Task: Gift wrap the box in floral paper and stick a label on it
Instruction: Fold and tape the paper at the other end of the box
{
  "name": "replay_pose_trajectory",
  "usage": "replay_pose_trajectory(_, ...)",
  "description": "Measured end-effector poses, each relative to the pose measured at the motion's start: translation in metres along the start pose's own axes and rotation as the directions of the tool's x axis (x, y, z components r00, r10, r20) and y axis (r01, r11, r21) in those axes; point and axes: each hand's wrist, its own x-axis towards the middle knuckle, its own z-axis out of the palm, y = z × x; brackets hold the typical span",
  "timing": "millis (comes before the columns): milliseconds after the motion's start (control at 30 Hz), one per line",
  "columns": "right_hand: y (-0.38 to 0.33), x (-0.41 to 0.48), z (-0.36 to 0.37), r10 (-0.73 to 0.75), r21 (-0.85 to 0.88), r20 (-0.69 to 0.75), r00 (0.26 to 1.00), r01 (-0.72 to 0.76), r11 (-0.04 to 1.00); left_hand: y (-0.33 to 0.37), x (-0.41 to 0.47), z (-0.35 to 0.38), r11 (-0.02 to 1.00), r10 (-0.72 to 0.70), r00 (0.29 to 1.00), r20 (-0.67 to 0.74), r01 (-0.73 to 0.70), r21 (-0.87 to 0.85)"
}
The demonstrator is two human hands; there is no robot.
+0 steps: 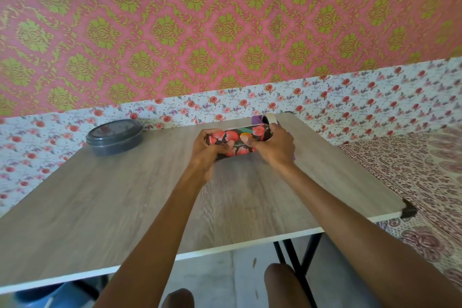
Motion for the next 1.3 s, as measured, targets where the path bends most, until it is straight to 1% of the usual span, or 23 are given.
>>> replay_pose_trajectory(33, 0.0, 0.0, -0.003, -0.018, -0.013, 0.016, 1.0, 0.018, 1.0, 0.0, 0.0, -0.001, 1.0, -0.001, 1.0, -0.011, 0.001, -0.003)
replay_pose_trajectory(133, 0.004, 0.007, -0.009, -0.138, -0.083, 0.025, 0.99, 0.139, 0.987, 0.003, 0.0, -0.006, 1.0, 0.006, 1.0, -0.023, -0.006, -0.012)
replay_pose_trajectory(200, 0.007, 0.01, -0.011, -0.164, -0.07, 0.028, 0.986, 0.166, 0.984, 0.004, 0.0, -0.009, 1.0, 0.014, 1.0, -0.014, -0.014, -0.008)
replay_pose_trajectory(267, 0.011, 0.01, -0.009, -0.147, 0.0, 0.018, 0.989, 0.147, 0.989, 0.005, -0.002, -0.007, 0.998, 0.025, 1.0, 0.016, -0.026, 0.054)
replay_pose_trajectory(333, 0.014, 0.01, -0.007, -0.158, 0.025, 0.03, 0.987, 0.157, 0.987, 0.002, -0.003, -0.004, 0.988, 0.064, 0.998, 0.0, -0.063, 0.139)
replay_pose_trajectory(400, 0.015, 0.011, -0.011, -0.137, 0.148, 0.146, 0.98, 0.115, 0.982, 0.001, -0.001, -0.004, 0.982, 0.127, 0.99, -0.064, -0.116, 0.151)
replay_pose_trajectory(433, 0.015, 0.013, -0.016, -0.112, 0.236, 0.215, 0.97, 0.06, 0.97, 0.002, 0.0, -0.005, 0.98, 0.144, 0.987, -0.076, -0.131, 0.152)
replay_pose_trajectory(467, 0.019, 0.016, -0.023, -0.077, 0.294, 0.251, 0.965, 0.0, 0.956, 0.001, 0.001, -0.003, 0.978, 0.147, 0.986, -0.076, -0.134, 0.157)
replay_pose_trajectory(500, 0.023, 0.02, -0.028, -0.053, 0.302, 0.218, 0.975, -0.016, 0.953, 0.002, 0.001, -0.003, 0.976, 0.145, 0.987, -0.075, -0.131, 0.172)
replay_pose_trajectory(533, 0.031, 0.029, -0.032, -0.053, 0.216, 0.113, 0.992, 0.027, 0.976, 0.002, 0.001, -0.001, 0.976, 0.14, 0.987, -0.076, -0.125, 0.176)
replay_pose_trajectory(567, 0.038, 0.038, -0.036, -0.075, 0.063, -0.015, 0.997, 0.076, 0.995, 0.001, 0.001, 0.001, 0.978, 0.132, 0.988, -0.079, -0.117, 0.173)
replay_pose_trajectory(600, 0.047, 0.049, -0.04, -0.087, -0.093, -0.094, 0.992, 0.078, 0.993, 0.0, 0.002, 0.004, 0.98, 0.128, 0.989, -0.078, -0.114, 0.166)
replay_pose_trajectory(633, 0.052, 0.056, -0.043, -0.077, -0.198, -0.104, 0.992, 0.055, 0.979, -0.001, 0.001, 0.004, 0.98, 0.126, 0.989, -0.074, -0.113, 0.166)
replay_pose_trajectory(667, 0.055, 0.065, -0.045, -0.053, -0.24, -0.049, 0.997, 0.04, 0.97, -0.002, 0.002, 0.006, 0.98, 0.125, 0.989, -0.074, -0.111, 0.167)
replay_pose_trajectory(700, 0.056, 0.072, -0.045, -0.009, -0.226, 0.043, 0.999, 0.019, 0.974, -0.002, 0.001, 0.007, 0.98, 0.121, 0.99, -0.076, -0.107, 0.167)
replay_pose_trajectory(733, 0.055, 0.078, -0.045, 0.04, -0.192, 0.132, 0.99, -0.014, 0.981, -0.002, 0.002, 0.007, 0.981, 0.116, 0.99, -0.076, -0.102, 0.167)
replay_pose_trajectory(800, 0.048, 0.084, -0.043, 0.195, -0.029, 0.264, 0.945, -0.194, 0.981, -0.001, 0.003, 0.007, 0.982, 0.107, 0.992, -0.065, -0.095, 0.164)
replay_pose_trajectory(867, 0.041, 0.089, -0.04, 0.334, 0.13, 0.354, 0.873, -0.4, 0.907, 0.0, 0.001, 0.007, 0.982, 0.102, 0.993, -0.055, -0.092, 0.163)
replay_pose_trajectory(933, 0.034, 0.092, -0.043, 0.416, 0.163, 0.427, 0.803, -0.521, 0.838, 0.001, 0.001, 0.006, 0.984, 0.1, 0.994, -0.052, -0.091, 0.156)
replay_pose_trajectory(1000, 0.03, 0.094, -0.044, 0.47, 0.173, 0.477, 0.742, -0.604, 0.778, 0.002, 0.0, 0.005, 0.984, 0.101, 0.994, -0.051, -0.093, 0.15)
replay_pose_trajectory(1067, 0.028, 0.092, -0.045, 0.481, 0.212, 0.509, 0.714, -0.646, 0.734, 0.003, 0.0, 0.004, 0.984, 0.103, 0.994, -0.047, -0.095, 0.147)
replay_pose_trajectory(1167, 0.031, 0.088, -0.047, 0.447, 0.287, 0.523, 0.726, -0.644, 0.709, 0.003, 0.0, 0.002, 0.985, 0.104, 0.994, -0.034, -0.098, 0.142)
replay_pose_trajectory(1300, 0.03, 0.089, -0.045, 0.436, 0.321, 0.534, 0.724, -0.651, 0.687, 0.0, 0.001, 0.0, 0.985, 0.11, 0.994, -0.023, -0.106, 0.136)
